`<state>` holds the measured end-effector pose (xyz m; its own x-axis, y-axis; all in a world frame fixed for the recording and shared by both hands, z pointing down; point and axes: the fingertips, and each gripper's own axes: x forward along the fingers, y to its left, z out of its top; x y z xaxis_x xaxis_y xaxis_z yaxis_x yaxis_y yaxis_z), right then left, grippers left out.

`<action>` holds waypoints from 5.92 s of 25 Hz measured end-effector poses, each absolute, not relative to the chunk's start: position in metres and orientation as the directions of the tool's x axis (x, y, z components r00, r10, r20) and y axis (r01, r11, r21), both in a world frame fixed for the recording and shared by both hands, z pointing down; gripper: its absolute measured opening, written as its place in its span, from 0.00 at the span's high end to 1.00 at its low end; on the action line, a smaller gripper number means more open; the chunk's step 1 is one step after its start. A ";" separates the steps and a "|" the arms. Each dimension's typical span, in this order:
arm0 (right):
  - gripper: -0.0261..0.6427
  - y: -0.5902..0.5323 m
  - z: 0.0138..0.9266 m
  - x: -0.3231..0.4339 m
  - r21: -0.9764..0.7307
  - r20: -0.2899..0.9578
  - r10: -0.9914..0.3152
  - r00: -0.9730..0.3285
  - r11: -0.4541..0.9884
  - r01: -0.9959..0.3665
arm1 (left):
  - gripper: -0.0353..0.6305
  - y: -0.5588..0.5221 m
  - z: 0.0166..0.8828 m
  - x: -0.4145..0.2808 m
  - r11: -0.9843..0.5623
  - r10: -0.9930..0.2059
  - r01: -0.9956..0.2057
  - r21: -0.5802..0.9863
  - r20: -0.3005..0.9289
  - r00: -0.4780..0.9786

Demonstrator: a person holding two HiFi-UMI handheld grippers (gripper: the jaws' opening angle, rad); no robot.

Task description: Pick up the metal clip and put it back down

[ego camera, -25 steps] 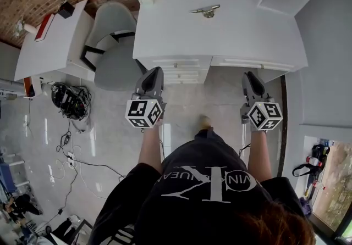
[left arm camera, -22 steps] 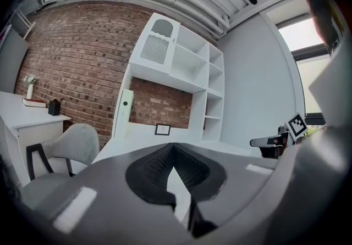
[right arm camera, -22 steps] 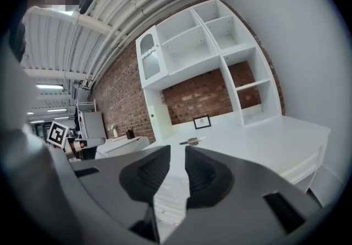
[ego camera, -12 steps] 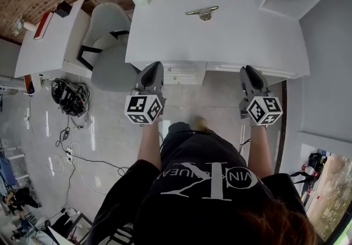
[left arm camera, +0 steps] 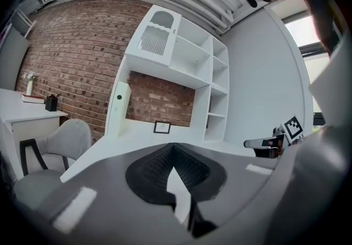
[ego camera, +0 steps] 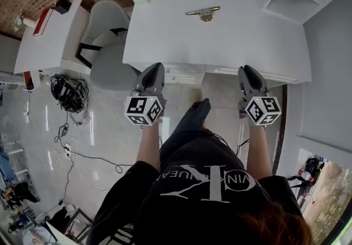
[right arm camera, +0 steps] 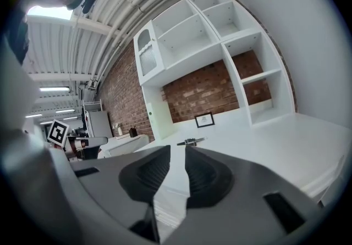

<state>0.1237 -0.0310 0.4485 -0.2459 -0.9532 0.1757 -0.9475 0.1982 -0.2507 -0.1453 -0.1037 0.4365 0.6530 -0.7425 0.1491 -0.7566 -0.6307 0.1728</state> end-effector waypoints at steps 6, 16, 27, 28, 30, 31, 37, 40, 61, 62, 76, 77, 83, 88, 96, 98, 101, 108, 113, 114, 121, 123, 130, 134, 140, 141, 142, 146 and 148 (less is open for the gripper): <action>0.89 -0.063 0.455 0.129 -0.233 0.182 -0.942 -0.281 0.236 -0.943 | 0.94 -0.125 0.443 -0.126 -0.636 -0.740 -0.753 0.167 0.143 0.657; 0.89 -0.148 0.472 0.134 -0.126 0.289 -0.859 -0.422 0.403 -0.906 | 0.94 -0.187 0.454 -0.086 -0.589 -0.774 -0.784 0.196 0.140 0.617; 0.89 -0.219 0.491 0.120 0.001 0.407 -0.765 -0.500 0.547 -0.837 | 0.94 -0.234 0.467 -0.068 -0.556 -0.786 -0.804 0.211 0.181 0.591; 0.89 -0.224 0.494 0.120 0.011 0.416 -0.759 -0.501 0.555 -0.832 | 0.94 -0.238 0.469 -0.065 -0.556 -0.785 -0.805 0.208 0.186 0.591; 0.89 -0.235 0.500 0.120 0.032 0.432 -0.749 -0.501 0.568 -0.822 | 0.94 -0.245 0.473 -0.061 -0.555 -0.784 -0.806 0.206 0.194 0.589; 0.89 -0.240 0.503 0.120 0.044 0.441 -0.745 -0.501 0.575 -0.817 | 0.94 -0.248 0.476 -0.059 -0.554 -0.783 -0.806 0.206 0.198 0.589; 0.89 -0.270 0.520 0.115 0.146 0.496 -0.716 -0.491 0.626 -0.766 | 0.94 -0.267 0.487 -0.051 -0.553 -0.779 -0.809 0.202 0.220 0.587; 0.89 -0.282 0.528 0.110 0.205 0.530 -0.697 -0.484 0.659 -0.724 | 0.94 -0.274 0.491 -0.051 -0.544 -0.782 -0.814 0.204 0.228 0.580; 0.84 -0.333 0.568 0.082 0.515 0.661 -0.632 -0.405 0.774 -0.369 | 0.94 -0.309 0.500 -0.049 -0.541 -0.778 -0.814 0.214 0.241 0.580; 0.84 -0.334 0.569 0.082 0.523 0.661 -0.633 -0.403 0.774 -0.357 | 0.94 -0.309 0.501 -0.048 -0.541 -0.778 -0.813 0.214 0.240 0.581; 0.84 -0.341 0.573 0.075 0.624 0.657 -0.655 -0.374 0.750 -0.218 | 0.94 -0.308 0.502 -0.050 -0.518 -0.789 -0.822 0.237 0.238 0.566; 0.85 -0.342 0.572 0.076 0.629 0.654 -0.658 -0.373 0.747 -0.214 | 0.94 -0.308 0.501 -0.051 -0.516 -0.791 -0.823 0.237 0.238 0.564; 0.92 -0.349 0.564 0.075 0.665 0.622 -0.690 -0.371 0.715 -0.215 | 0.94 -0.307 0.496 -0.058 -0.507 -0.803 -0.833 0.220 0.231 0.550; 0.94 -0.352 0.547 0.076 0.664 0.583 -0.718 -0.380 0.691 -0.285 | 0.94 -0.302 0.488 -0.063 -0.502 -0.811 -0.839 0.213 0.222 0.541; 0.94 -0.344 0.511 0.093 0.583 0.530 -0.756 -0.385 0.654 -0.482 | 0.94 -0.293 0.474 -0.059 -0.504 -0.819 -0.837 0.212 0.190 0.542; 0.94 -0.340 0.498 0.101 0.553 0.510 -0.768 -0.386 0.637 -0.537 | 0.94 -0.291 0.467 -0.055 -0.512 -0.817 -0.833 0.209 0.182 0.548; 0.94 -0.332 0.481 0.114 0.510 0.483 -0.789 -0.381 0.607 -0.610 | 0.94 -0.286 0.461 -0.048 -0.519 -0.813 -0.829 0.209 0.177 0.554; 0.94 -0.309 0.466 0.140 0.414 0.440 -0.815 -0.377 0.556 -0.721 | 0.94 -0.273 0.456 -0.026 -0.537 -0.804 -0.818 0.204 0.168 0.570; 0.94 -0.288 0.457 0.159 0.320 0.396 -0.835 -0.381 0.514 -0.795 | 0.94 -0.261 0.450 -0.013 -0.552 -0.798 -0.812 0.191 0.164 0.580; 0.94 -0.284 0.453 0.163 0.310 0.388 -0.840 -0.380 0.507 -0.805 | 0.94 -0.258 0.447 -0.011 -0.555 -0.796 -0.810 0.188 0.162 0.583; 0.94 -0.261 0.431 0.186 0.245 0.338 -0.870 -0.360 0.450 -0.859 | 0.94 -0.245 0.434 0.003 -0.574 -0.787 -0.799 0.176 0.149 0.598; 0.94 -0.254 0.425 0.191 0.223 0.321 -0.879 -0.353 0.433 -0.874 | 0.94 -0.240 0.431 0.004 -0.580 -0.784 -0.796 0.173 0.144 0.604; 0.94 -0.226 0.413 0.203 0.198 0.285 -0.900 -0.329 0.391 -0.899 | 0.94 -0.218 0.428 0.009 -0.595 -0.774 -0.785 0.169 0.140 0.617; 0.94 -0.207 0.409 0.205 0.185 0.274 -0.908 -0.315 0.372 -0.910 | 0.94 -0.201 0.428 0.006 -0.598 -0.771 -0.782 0.174 0.141 0.621; 0.94 -0.172 0.402 0.209 0.174 0.258 -0.920 -0.294 0.343 -0.923 | 0.94 -0.176 0.425 0.003 -0.601 -0.769 -0.780 0.176 0.139 0.624; 0.94 -0.166 0.400 0.210 0.173 0.254 -0.923 -0.289 0.338 -0.925 | 0.94 -0.172 0.423 0.003 -0.604 -0.767 -0.777 0.175 0.136 0.627; 0.94 -0.161 0.398 0.211 0.170 0.249 -0.926 -0.285 0.332 -0.928 | 0.94 -0.167 0.421 0.003 -0.607 -0.766 -0.775 0.174 0.133 0.629; 0.94 -0.137 0.392 0.215 0.149 0.227 -0.935 -0.272 0.309 -0.939 | 0.94 -0.149 0.416 0.004 -0.616 -0.762 -0.770 0.168 0.121 0.636; 0.94 -0.126 0.389 0.217 0.144 0.217 -0.939 -0.265 0.300 -0.943 | 0.94 -0.140 0.413 0.005 -0.620 -0.760 -0.767 0.165 0.116 0.639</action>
<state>0.2175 -0.1264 0.3894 -0.2653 -0.9394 0.2172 -0.9431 0.2997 0.1441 0.0050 -0.1401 0.4134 0.6389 -0.7605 0.1158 -0.7674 -0.6197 0.1645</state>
